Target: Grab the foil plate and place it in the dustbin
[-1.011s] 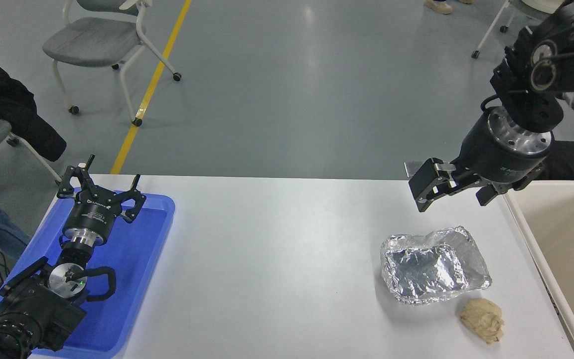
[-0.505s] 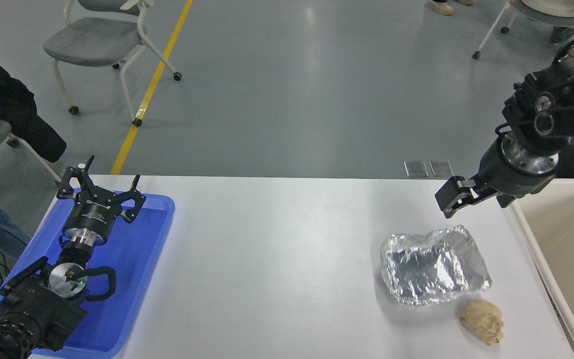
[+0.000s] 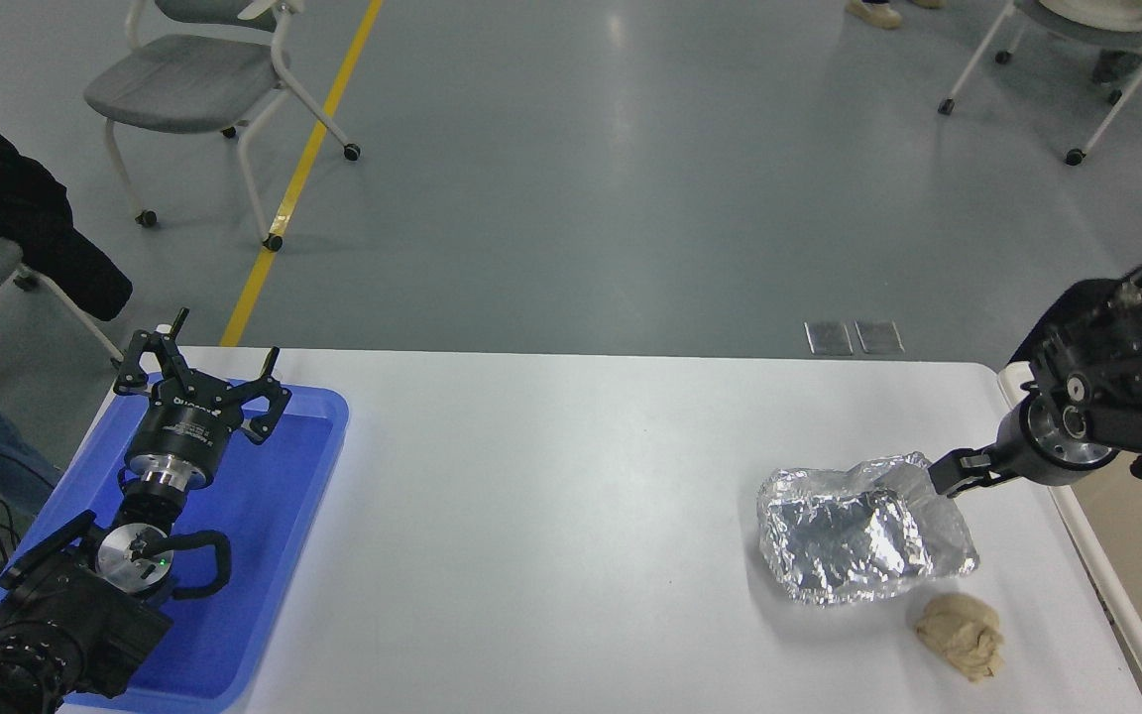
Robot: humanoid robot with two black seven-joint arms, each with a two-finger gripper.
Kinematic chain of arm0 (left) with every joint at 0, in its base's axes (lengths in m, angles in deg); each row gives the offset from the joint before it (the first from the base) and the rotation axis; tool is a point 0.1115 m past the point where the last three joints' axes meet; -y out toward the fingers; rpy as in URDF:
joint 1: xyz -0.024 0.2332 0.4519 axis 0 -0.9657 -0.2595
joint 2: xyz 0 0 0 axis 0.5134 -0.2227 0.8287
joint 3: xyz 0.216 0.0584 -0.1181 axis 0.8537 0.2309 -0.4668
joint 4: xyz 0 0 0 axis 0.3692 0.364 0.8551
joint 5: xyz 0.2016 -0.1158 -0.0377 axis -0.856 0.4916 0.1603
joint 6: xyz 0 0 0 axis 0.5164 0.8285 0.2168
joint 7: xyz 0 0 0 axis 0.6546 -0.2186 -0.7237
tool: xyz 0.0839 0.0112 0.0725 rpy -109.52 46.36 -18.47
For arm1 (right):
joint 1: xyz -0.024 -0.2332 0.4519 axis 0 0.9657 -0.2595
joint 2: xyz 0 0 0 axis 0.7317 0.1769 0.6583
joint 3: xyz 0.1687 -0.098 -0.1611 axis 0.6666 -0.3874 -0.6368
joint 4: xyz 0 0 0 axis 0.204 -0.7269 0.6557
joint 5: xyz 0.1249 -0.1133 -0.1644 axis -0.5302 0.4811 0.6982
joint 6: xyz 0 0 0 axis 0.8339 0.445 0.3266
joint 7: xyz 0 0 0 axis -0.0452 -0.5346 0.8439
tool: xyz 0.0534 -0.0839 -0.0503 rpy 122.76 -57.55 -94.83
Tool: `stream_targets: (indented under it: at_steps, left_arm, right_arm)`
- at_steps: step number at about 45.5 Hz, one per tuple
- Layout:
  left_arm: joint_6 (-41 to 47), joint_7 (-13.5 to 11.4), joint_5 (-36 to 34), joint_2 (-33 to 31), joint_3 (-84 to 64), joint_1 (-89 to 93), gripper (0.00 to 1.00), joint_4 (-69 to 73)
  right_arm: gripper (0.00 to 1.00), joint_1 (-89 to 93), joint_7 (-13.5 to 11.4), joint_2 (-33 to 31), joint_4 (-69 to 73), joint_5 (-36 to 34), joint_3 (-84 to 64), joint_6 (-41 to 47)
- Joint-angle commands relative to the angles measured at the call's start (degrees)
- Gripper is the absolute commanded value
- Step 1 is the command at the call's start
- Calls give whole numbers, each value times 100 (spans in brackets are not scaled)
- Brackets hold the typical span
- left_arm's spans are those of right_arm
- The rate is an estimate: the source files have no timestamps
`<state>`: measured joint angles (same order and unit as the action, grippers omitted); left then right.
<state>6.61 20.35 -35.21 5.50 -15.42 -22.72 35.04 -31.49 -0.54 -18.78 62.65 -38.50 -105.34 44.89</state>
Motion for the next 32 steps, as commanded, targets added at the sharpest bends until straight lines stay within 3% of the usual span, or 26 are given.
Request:
stream_targets:
  at_steps: [1,14,18,20,26,30,32]
  left_arm:
    - [0,0,0,0,0,0,100,1]
    - [0,0,0,0,0,8,100,1]
    - [0,0,0,0,0,8,100,1]
    - [0,0,0,0,0,8,100,-17]
    - [0,0,0,-9,0,8,100,1]
    - [0,0,0,-9,0,8,100,1]
    - [0,0,0,-9,0,8,100,1]
  right_arm:
    - [100,1004,0,-2,-523,85,628,-408]
    - [100,1646,18,174,-813,76,1252,-786]
    - [93,1734,18,218,-840,59,1340,-944]
    - [84,1760,18,218,-840,50,1366,-989]
    - [38,1778,26,280,-840,23,1384,-1024]
    - [18,1778,44,297,-848,-3,1375,-1033]
    - [0,1769,53,297,-849,-12,1393,-1050]
